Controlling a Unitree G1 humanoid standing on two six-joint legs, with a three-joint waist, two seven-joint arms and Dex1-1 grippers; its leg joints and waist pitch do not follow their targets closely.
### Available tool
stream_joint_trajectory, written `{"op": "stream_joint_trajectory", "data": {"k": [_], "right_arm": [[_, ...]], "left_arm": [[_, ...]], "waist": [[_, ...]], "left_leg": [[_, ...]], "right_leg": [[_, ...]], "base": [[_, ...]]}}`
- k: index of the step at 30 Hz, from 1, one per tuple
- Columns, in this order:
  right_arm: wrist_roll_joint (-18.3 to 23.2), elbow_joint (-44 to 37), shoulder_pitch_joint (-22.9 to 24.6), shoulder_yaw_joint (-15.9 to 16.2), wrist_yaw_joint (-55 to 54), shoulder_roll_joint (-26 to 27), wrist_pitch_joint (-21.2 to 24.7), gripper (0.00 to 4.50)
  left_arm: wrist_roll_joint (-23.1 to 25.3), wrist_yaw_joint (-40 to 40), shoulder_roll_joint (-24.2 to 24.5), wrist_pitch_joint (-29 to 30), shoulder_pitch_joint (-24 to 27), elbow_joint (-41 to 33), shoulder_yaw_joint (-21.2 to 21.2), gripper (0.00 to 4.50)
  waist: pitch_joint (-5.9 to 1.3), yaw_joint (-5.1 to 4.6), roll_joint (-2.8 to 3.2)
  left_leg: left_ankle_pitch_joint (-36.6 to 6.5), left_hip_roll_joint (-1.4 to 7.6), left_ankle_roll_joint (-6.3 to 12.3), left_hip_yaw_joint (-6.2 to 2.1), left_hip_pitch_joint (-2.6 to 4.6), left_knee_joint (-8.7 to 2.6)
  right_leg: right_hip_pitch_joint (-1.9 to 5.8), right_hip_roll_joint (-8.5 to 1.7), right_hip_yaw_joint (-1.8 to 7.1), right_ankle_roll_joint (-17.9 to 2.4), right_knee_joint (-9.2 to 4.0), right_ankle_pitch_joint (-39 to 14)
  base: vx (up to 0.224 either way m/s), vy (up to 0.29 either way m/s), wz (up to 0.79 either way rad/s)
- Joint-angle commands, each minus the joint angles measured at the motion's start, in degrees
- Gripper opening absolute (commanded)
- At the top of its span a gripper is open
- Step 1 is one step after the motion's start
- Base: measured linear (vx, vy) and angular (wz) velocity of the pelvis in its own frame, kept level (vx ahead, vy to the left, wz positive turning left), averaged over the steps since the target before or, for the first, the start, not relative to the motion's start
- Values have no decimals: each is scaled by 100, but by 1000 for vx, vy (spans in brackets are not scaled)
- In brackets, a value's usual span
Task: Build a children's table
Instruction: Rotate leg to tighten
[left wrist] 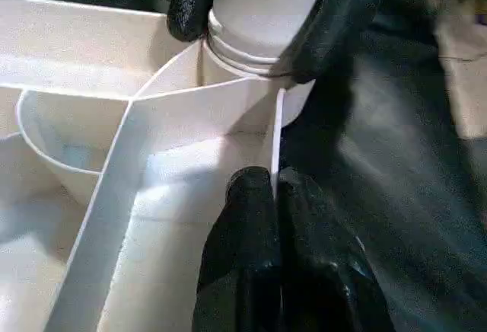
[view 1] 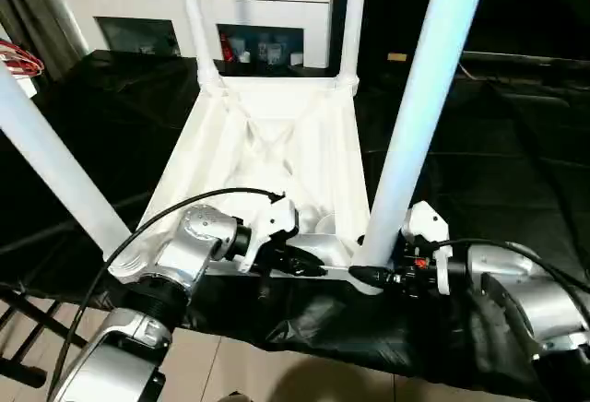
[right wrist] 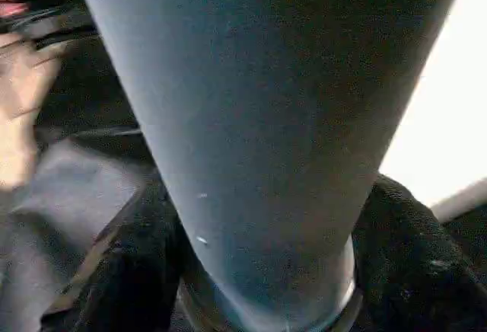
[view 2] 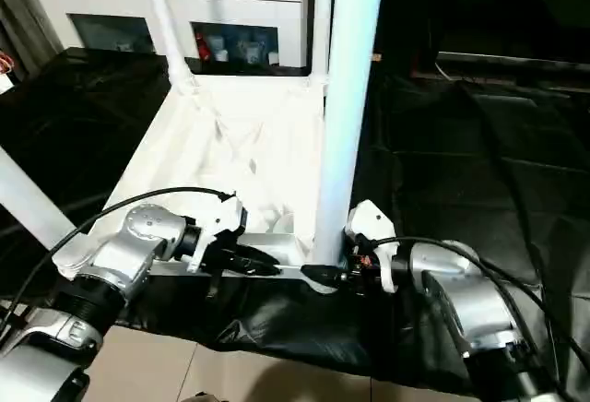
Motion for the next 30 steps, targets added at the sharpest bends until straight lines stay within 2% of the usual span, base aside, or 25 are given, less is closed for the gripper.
{"op": "stream_joint_trajectory", "data": {"k": [1, 3, 5, 6, 7, 9, 10, 12, 13, 14, 15, 16, 17, 18, 21, 23, 24, 27, 30], "right_arm": [[-116, 150, -96, 242, -539, 490, -61, 262], [-239, 320, -170, 197, -866, 633, -121, 261], [-440, 771, -401, 57, -1668, 1042, -212, 261], [-487, 892, -468, 18, -1887, 1166, -250, 261], [-531, 1036, -565, -30, -2193, 1344, -238, 261], [-592, 1179, -669, -76, -2522, 1533, -241, 261], [-654, 1355, -806, -112, -2865, 1765, -304, 261], [-673, 1442, -887, -113, -3002, 1907, -366, 261], [-680, 1455, -905, -108, -3023, 1944, -389, 261], [-676, 1460, -919, -104, -3038, 1975, -423, 296], [-632, 1457, -927, -118, -3013, 2002, -427, 296], [-617, 1467, -933, -150, -2980, 2035, -446, 317], [-541, 1392, -892, -188, -2831, 2031, -404, 317], [-517, 1330, -851, -190, -2745, 1994, -391, 333], [-535, 1204, -759, -146, -2597, 1866, -406, 351], [-546, 929, -578, 34, -2139, 1534, -382, 377], [-532, 804, -497, 94, -1932, 1382, -395, 382], [-344, 466, -268, 185, -1214, 979, -472, 382], [-128, 286, -130, 182, -644, 707, -531, 382]], "left_arm": [[-186, 686, -507, -157, -224, -140, 193, 0], [-133, 936, -605, -110, -250, -127, 201, 0], [-15, 1567, -952, 0, -316, -102, 200, 0], [17, 1757, -1065, 47, -334, -96, 198, 0], [51, 1941, -1206, 89, -345, -93, 181, 0], [71, 2092, -1341, 147, -349, -96, 153, 0], [108, 2297, -1492, 204, -362, -86, 127, 0], [132, 2358, -1554, 201, -366, -86, 99, 0], [138, 2340, -1560, 191, -363, -93, 83, 0], [146, 2318, -1556, 182, -361, -102, 75, 0], [153, 2267, -1532, 168, -358, -118, 61, 0], [175, 2242, -1511, 150, -353, -124, 60, 0], [176, 2137, -1435, 75, -335, -143, 59, 0], [165, 2065, -1379, 33, -314, -173, 54, 0], [106, 1915, -1266, -15, -264, -260, 28, 0], [-30, 1558, -1075, -31, -157, -457, 15, 0], [-87, 1372, -982, -68, -108, -531, 8, 0], [-134, 1006, -724, -79, -24, -648, -18, 0], [-124, 765, -509, -124, -7, -681, -39, 0]], "waist": [[-366, -37, -180], [-366, -81, -194], [-359, -155, -190], [-348, -205, -192], [-362, -209, -205], [-365, -224, -198], [-370, -263, -161], [-391, -263, -174], [-394, -267, -156], [-402, -252, -102], [-408, -263, -101], [-415, -260, -109], [-413, -261, -78], [-415, -269, -93], [-406, -273, -86], [-406, -259, -96], [-401, -237, -98], [-390, -187, -101], [-373, -84, -81]], "left_leg": [[-1301, 157, 310, -16, 33, -384], [-1375, 145, 261, -27, 21, -396], [-1428, 139, 220, -24, 22, -394], [-1488, 118, 155, -35, 6, -407], [-1460, 107, 143, -39, 13, -399], [-1403, 112, 173, -33, 19, -391], [-1341, 94, 230, -15, 9, -379], [-1288, 89, 259, -18, 12, -368], [-1199, 86, 324, -12, 3, -364], [-1178, 90, 336, -16, 15, -361], [-1112, 92, 388, -8, 15, -352], [-1055, 96, 427, -6, 10, -349], [-1059, 97, 440, -9, 15, -352], [-1069, 97, 449, -7, 10, -349], [-1177, 107, 445, -13, 16, -362], [-1210, 114, 445, -6, 34, -361], [-1211, 126, 462, -15, 24, -367], [-1323, 141, 522, -9, 34, -368], [-1551, 173, 439, 3, 86, -387]], "right_leg": [[262, -289, 186, -1038, -449, -1928], [285, -287, 179, -952, -468, -2059], [259, -278, 186, -980, -459, -2028], [277, -279, 162, -931, -479, -2219], [293, -284, 158, -859, -495, -2314], [278, -284, 176, -890, -491, -2181], [269, -266, 184, -963, -498, -1952], [290, -263, 176, -995, -475, -1838], [299, -253, 177, -1034, -468, -1667], [297, -256, 179, -1058, -458, -1595], [303, -248, 181, -1108, -446, -1395], [313, -244, 180, -1159, -432, -1239], [309, -242, 177, -1182, -431, -1220], [320, -236, 173, -1211, -427, -1174], [325, -245, 172, -1222, -435, -1268], [317, -245, 179, -1228, -441, -1303], [339, -246, 179, -1220, -434, -1268], [322, -254, 187, -1222, -438, -1337], [262, -260, 201, -1168, -476, -1699]], "base": [[0, 0, 0], [0, 0, 0], [0, 0, 0], [0, 0, 0], [0, 0, 0], [0, 0, 0], [0, 0, 0], [0, 0, 0], [0, 0, 0], [0, 0, 0], [0, 0, 0], [0, 0, 0], [0, 0, 0], [0, 0, 0], [0, 0, 0], [0, 0, 0], [0, 0, 0], [0, 0, 0], [0, 0, 0]]}}
